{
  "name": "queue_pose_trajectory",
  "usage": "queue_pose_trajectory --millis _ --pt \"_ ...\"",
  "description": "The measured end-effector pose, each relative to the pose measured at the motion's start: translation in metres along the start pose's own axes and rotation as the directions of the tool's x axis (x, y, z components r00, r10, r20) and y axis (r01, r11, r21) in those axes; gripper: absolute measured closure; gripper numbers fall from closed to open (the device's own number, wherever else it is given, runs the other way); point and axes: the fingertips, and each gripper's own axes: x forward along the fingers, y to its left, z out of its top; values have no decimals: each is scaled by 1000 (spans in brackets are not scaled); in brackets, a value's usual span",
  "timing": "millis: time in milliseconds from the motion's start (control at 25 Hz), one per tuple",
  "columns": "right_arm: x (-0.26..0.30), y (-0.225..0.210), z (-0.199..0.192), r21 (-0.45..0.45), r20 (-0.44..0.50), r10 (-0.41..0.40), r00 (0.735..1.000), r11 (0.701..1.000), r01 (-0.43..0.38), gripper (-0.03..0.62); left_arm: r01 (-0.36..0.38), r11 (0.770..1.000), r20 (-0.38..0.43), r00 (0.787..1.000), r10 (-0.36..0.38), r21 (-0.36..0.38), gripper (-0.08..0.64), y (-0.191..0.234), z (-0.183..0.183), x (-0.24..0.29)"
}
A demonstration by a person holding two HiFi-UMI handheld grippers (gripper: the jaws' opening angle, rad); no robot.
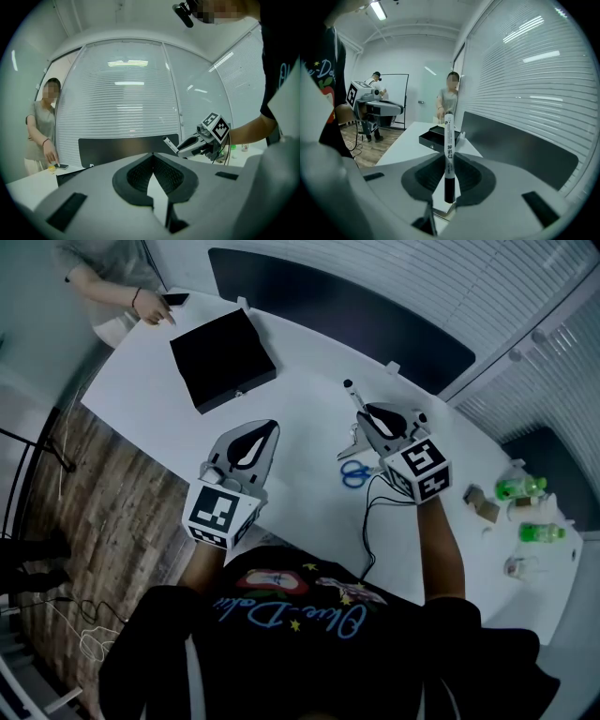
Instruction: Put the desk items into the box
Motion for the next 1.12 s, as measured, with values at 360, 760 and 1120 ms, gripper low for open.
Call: queue_pose_trajectory --millis 360,760,1120 --pt "-24 7 10 44 54 -14 998 999 11 521 -11 1000 8 1000 11 5 552 -11 5 -10" --pt "-46 17 22 77 105 -37 994 997 29 520 -18 1000 22 1000 17 16 552 -19 11 -28" --pt "-56 41 33 142 173 -29 984 990 4 521 -41 999 27 999 41 13 552 -20 8 -53"
